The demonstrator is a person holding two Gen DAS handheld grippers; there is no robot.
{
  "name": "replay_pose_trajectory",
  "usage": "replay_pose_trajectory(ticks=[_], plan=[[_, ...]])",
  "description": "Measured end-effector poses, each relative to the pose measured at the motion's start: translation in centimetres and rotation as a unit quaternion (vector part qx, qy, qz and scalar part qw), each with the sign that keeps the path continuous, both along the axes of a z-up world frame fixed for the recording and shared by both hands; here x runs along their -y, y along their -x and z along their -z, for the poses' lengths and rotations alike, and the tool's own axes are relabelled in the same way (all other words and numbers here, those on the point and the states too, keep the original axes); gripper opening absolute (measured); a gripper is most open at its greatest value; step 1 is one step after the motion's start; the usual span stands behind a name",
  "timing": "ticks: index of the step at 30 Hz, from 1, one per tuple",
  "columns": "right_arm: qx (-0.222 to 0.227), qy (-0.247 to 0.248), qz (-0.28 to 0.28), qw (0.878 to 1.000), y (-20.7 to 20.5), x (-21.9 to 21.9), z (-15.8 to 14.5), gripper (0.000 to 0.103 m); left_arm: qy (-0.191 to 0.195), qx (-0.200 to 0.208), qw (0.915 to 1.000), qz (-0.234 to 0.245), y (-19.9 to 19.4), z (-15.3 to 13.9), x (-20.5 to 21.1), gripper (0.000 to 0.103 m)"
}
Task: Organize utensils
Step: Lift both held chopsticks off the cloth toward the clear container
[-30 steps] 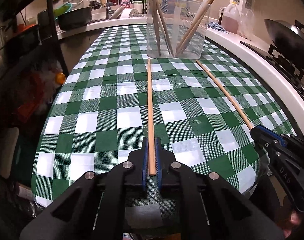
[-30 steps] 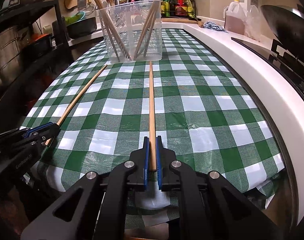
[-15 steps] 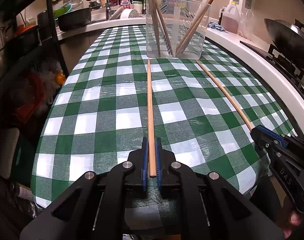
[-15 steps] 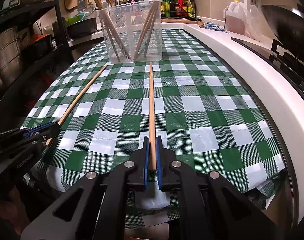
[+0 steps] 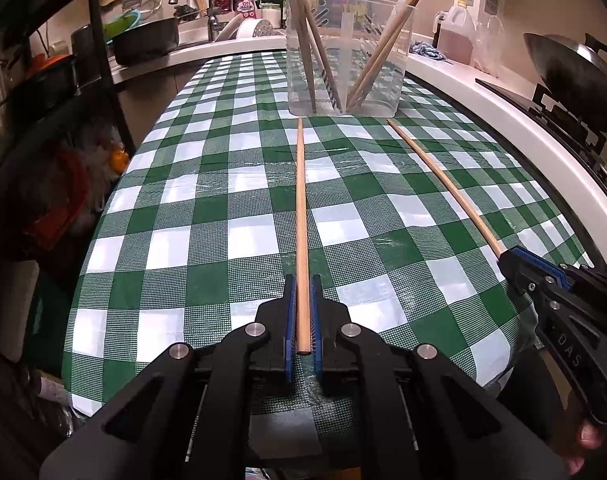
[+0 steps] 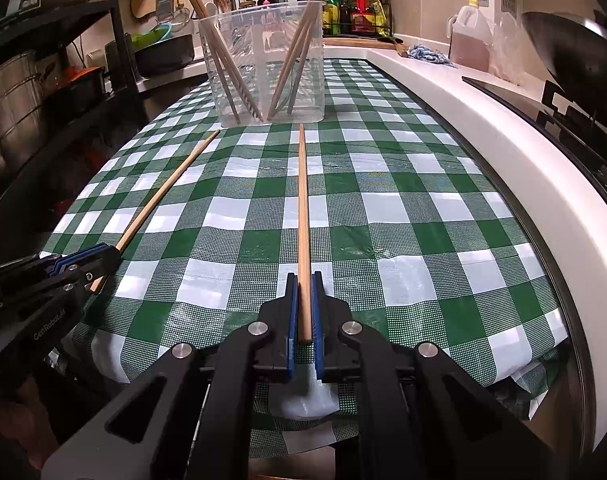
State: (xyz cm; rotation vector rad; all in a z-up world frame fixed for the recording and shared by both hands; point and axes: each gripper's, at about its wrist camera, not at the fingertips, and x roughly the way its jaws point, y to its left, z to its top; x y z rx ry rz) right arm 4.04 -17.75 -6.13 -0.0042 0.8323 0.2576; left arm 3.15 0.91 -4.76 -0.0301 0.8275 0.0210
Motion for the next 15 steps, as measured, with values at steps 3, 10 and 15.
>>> replay_pose_trajectory(ticks=[3,10,15], plan=[[0.001,0.001,0.0,1.0,0.0,0.0,0.0,0.007,-0.002,0.0,1.0,0.001,0.1,0.0,0.0,0.007],[-0.003,-0.001,0.005,1.0,-0.1,0.2,-0.3,0.006,0.02,0.002,0.9998,-0.003,0.2,-0.2,-0.3,0.007],[0.02,0.0,0.007,1.0,0.5,0.5,-2.3,0.006,0.018,0.026,0.9995,0.008,0.9,-1.2,0.1,0.007]])
